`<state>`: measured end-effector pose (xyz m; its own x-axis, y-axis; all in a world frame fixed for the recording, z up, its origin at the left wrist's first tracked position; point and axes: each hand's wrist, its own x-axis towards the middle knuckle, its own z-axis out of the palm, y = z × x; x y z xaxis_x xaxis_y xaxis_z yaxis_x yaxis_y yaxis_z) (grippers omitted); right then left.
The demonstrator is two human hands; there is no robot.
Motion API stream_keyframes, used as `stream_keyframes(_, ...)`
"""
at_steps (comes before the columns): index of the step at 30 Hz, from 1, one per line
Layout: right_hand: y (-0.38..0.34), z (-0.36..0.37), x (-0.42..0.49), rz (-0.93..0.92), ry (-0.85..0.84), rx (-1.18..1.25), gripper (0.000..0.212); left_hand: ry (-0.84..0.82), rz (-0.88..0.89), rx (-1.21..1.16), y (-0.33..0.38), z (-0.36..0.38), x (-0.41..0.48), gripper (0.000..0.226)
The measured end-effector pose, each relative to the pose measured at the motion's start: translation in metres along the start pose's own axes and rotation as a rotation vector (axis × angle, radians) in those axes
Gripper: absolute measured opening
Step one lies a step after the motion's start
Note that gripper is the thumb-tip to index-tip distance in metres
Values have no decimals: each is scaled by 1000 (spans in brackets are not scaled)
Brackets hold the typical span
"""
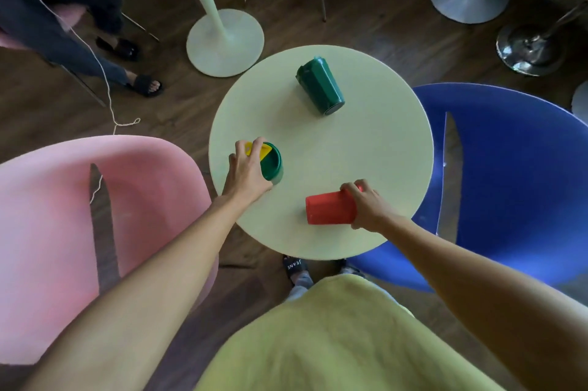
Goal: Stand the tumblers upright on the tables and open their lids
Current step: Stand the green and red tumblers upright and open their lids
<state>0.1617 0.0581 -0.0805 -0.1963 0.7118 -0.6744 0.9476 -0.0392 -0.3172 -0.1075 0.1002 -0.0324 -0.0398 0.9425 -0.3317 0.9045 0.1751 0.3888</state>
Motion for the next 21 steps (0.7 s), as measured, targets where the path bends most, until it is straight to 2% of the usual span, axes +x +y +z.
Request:
stream_keyframes(8, 9, 5, 2, -21, 10, 62, 89, -30, 63, -21, 46, 5, 34, 87)
stream_keyframes(16, 12, 5, 3, -11, 8, 109, 90, -41, 118, -3, 53, 10, 48, 87)
stream_keyframes(21, 16, 8, -1, -5, -13, 85, 103, -30, 146, -27, 43, 14, 48, 96)
